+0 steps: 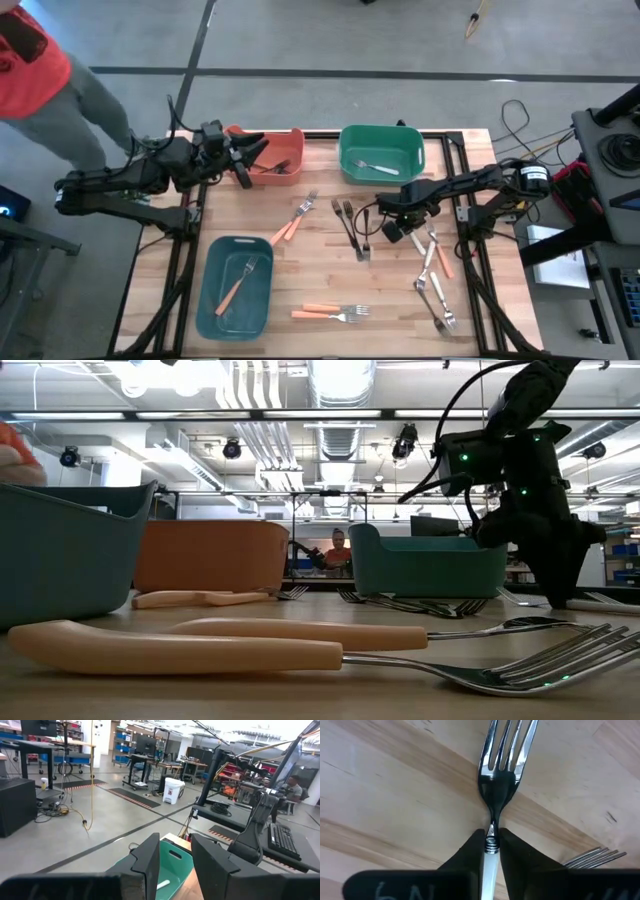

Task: Sort silverware by color (type)
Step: Put the white fork into the green bin

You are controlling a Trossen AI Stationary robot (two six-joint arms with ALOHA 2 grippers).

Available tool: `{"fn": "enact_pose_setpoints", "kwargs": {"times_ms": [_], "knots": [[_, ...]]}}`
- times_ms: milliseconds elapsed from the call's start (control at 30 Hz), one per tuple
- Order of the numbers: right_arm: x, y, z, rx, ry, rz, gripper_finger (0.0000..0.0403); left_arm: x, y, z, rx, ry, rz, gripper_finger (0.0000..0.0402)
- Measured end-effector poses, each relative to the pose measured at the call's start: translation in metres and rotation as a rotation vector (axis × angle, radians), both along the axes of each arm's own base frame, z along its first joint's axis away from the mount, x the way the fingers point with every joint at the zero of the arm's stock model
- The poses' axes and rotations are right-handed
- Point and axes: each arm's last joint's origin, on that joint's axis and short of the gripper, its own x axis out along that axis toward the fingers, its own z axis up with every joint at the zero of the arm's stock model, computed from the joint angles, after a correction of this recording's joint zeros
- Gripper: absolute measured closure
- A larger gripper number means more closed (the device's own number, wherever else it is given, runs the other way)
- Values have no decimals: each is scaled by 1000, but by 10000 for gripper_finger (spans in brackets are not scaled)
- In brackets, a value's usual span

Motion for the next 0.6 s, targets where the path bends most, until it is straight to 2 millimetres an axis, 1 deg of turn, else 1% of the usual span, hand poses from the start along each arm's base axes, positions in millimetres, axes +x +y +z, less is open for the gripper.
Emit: {"fn": "enact_pose_setpoints", "kwargs": {"times_ms": [133, 267, 367, 433, 600], "knots": [[0, 0, 2, 8, -10, -3, 372, 0, 0, 0, 0, 1, 0, 306], [2, 0, 9, 6, -53, -3, 372, 0, 0, 0, 0, 1, 0, 306], [7, 0, 21, -6, -144, -15, 372, 1, 0, -1, -1, 5, 0, 306], [4, 0, 27, -6, -149, -17, 373, 2, 0, -1, -4, 5, 0, 306], [3, 0, 50, -17, -263, 14, 373, 2, 0, -1, -4, 7, 0, 306]]}}
